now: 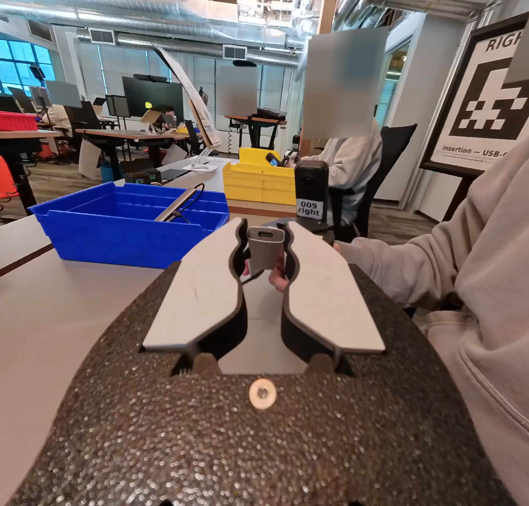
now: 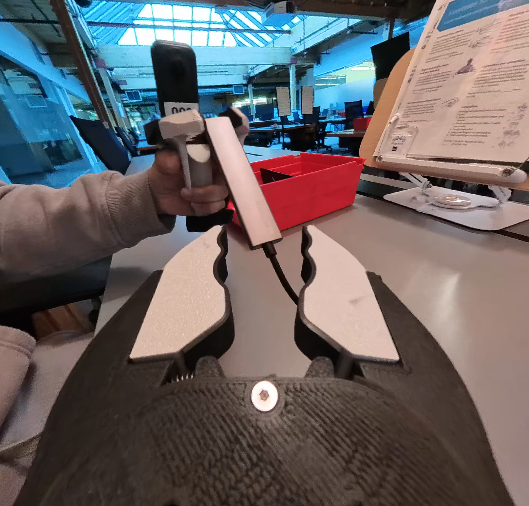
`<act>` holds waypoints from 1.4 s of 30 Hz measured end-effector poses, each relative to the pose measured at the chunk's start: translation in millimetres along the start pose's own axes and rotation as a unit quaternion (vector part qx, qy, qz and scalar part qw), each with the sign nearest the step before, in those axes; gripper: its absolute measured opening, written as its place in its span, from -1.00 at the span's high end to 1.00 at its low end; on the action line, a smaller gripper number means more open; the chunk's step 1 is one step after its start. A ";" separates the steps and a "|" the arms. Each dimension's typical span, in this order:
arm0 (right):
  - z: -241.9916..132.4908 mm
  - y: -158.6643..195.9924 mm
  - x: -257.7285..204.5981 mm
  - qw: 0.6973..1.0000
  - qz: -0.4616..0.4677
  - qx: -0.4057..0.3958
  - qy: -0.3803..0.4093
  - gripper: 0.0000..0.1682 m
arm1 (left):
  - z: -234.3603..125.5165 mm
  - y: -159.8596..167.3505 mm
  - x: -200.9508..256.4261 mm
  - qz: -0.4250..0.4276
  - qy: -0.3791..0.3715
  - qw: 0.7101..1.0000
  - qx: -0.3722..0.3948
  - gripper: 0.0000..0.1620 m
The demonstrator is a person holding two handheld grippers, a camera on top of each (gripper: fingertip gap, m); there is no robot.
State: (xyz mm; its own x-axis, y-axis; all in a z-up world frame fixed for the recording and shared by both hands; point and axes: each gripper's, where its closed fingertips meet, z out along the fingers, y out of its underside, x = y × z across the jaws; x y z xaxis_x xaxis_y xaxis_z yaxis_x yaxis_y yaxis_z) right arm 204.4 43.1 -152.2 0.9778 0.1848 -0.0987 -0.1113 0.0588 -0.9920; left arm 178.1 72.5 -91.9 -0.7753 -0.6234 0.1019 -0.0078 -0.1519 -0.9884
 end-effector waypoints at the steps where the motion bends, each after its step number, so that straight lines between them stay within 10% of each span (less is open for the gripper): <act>1: -0.8 -0.3 -2.0 1.000 0.002 0.006 -0.011 0.47 | 1.1 -0.2 0.7 -0.003 0.006 1.000 0.005 0.71; 37: -10.5 -0.3 -11.6 0.996 0.016 0.011 -0.093 0.70 | -10.8 53.4 -4.6 -0.020 0.025 0.998 -0.056 0.69; 42: -20.0 -10.5 -5.8 0.992 -0.117 0.008 -0.044 0.70 | -1.3 70.9 -8.1 -0.153 -0.029 0.982 -0.104 0.15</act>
State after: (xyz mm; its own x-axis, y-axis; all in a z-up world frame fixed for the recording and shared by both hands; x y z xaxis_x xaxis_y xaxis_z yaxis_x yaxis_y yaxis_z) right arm 203.5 21.8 -142.7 0.9579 0.2493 0.1423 0.1139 0.1249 -0.9856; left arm 183.0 67.8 -163.0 -0.6793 -0.6166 0.3980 -0.3689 -0.1819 -0.9115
